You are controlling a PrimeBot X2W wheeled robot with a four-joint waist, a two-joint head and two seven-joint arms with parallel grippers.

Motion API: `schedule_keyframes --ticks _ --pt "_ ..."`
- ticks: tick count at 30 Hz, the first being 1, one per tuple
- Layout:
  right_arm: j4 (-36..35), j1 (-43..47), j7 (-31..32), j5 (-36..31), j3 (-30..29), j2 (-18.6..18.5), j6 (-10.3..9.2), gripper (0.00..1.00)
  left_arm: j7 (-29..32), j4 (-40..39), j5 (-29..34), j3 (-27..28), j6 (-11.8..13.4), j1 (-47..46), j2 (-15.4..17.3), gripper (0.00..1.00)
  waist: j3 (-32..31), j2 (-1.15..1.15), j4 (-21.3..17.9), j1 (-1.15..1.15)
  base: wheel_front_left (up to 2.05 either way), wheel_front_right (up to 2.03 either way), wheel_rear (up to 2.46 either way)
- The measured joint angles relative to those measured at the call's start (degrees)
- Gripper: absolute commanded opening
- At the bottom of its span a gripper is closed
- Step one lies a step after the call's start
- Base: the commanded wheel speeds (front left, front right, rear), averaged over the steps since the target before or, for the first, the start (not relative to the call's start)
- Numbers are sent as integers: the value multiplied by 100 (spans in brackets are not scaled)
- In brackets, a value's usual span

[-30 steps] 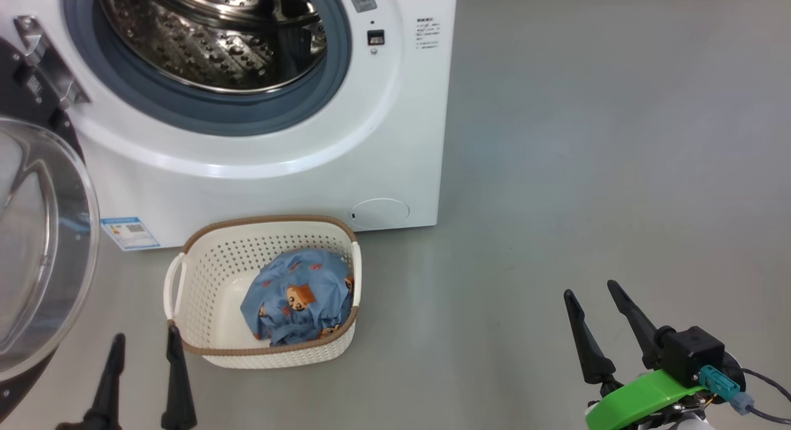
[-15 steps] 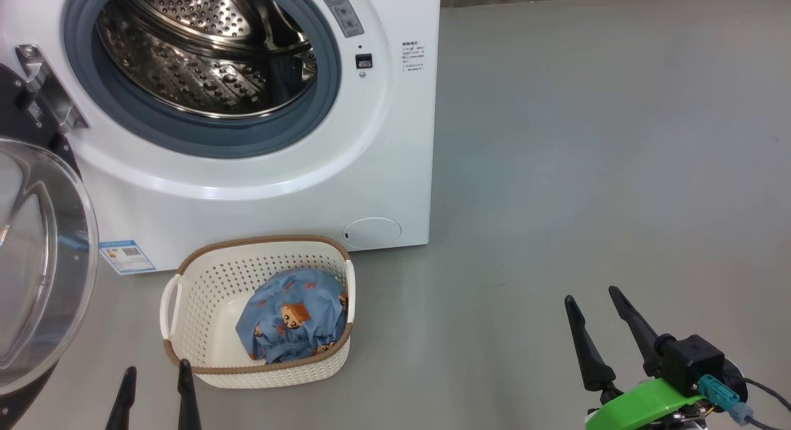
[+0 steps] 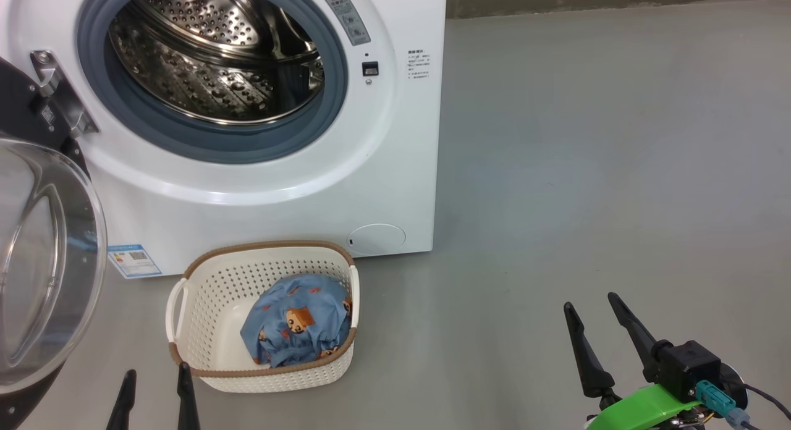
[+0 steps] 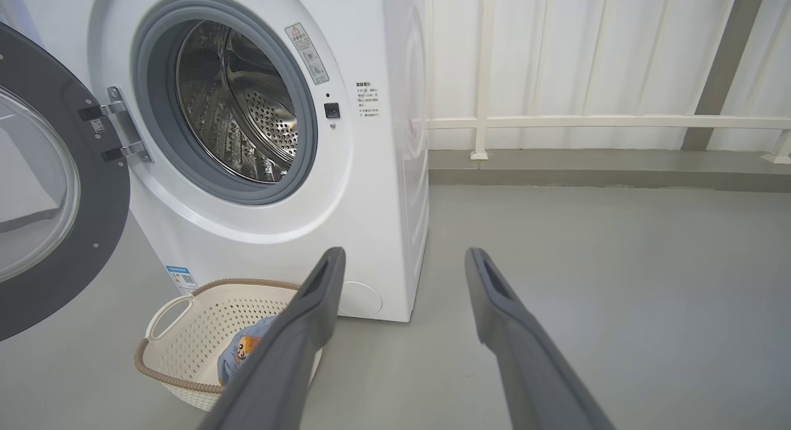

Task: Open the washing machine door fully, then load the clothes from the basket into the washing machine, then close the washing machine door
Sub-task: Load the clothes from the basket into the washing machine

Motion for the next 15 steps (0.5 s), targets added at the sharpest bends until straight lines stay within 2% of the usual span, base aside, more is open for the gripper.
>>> schedule_keyframes --ticks 15 --pt "48 0 0 -19 2 10 0 100 0 67 -33 2 -49 1 0 100 -17 0 83 0 0 0 0"
